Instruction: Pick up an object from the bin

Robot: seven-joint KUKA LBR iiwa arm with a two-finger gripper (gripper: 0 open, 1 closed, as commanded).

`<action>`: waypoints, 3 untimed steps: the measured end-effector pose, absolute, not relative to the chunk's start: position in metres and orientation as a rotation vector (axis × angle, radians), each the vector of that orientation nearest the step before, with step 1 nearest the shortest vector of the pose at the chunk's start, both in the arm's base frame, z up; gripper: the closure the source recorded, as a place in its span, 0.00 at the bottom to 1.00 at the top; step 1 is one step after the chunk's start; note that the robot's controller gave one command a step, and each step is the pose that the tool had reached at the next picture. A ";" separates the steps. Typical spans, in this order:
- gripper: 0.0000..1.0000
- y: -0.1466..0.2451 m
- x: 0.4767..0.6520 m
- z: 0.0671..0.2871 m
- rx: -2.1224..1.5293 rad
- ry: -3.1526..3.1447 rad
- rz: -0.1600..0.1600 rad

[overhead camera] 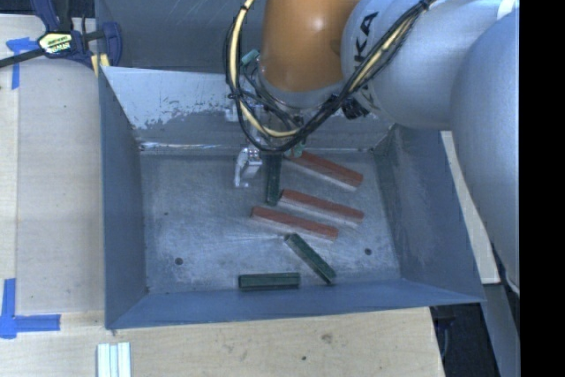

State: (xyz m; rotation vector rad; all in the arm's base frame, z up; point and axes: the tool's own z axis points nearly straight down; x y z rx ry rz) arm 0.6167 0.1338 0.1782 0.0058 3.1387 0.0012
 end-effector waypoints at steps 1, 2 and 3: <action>0.00 0.134 0.617 0.178 0.006 3.139 0.001; 0.00 0.111 0.607 0.127 -0.100 3.132 0.002; 0.00 0.069 0.594 0.096 -0.032 3.141 0.009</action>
Offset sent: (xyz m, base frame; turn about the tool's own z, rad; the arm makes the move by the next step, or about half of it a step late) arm -0.0228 -0.0498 -0.1082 -0.1280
